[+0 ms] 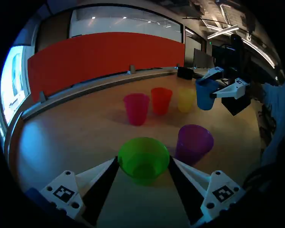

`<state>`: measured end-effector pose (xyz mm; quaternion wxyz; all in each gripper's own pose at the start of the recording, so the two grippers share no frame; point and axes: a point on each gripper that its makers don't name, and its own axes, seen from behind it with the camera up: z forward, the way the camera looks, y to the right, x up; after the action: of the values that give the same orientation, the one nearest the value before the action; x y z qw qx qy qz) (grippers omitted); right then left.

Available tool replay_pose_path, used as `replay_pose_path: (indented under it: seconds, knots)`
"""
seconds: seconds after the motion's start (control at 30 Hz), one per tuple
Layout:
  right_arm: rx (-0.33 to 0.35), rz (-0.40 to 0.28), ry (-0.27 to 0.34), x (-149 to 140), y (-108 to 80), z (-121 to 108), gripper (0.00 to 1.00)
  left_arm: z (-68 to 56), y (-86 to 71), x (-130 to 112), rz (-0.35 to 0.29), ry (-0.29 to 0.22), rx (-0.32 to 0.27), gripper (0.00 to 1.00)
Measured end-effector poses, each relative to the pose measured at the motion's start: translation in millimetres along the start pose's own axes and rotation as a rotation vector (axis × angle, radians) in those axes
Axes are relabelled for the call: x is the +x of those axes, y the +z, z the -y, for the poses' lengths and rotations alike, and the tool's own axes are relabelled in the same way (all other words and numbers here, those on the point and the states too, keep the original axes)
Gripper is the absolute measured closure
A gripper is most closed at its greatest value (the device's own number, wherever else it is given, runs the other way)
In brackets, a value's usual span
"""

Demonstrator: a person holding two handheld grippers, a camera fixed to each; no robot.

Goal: Pour water

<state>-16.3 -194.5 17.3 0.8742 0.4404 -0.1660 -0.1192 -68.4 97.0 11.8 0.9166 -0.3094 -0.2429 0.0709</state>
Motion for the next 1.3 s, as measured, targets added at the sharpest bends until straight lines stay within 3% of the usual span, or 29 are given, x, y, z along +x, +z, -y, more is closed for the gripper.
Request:
replay_pose_path:
  seconds: [0.07,0.67,1.3]
  knots:
    - [0.0,0.002,0.0,-1.5,1.0,0.2,0.08,1.1,-0.4,-0.1,0.004,0.003,0.005,0.02]
    - [0.01,0.035,0.005,-26.9,22.1,7.8,0.08,-0.3,-18.9,-15.0,0.042,-0.003,0.016,0.01]
    - [0.016,0.08,-0.001,-52.9,40.9,11.8,0.08,-1.7,-34.1,-17.9,0.039,0.011,0.028,0.01]
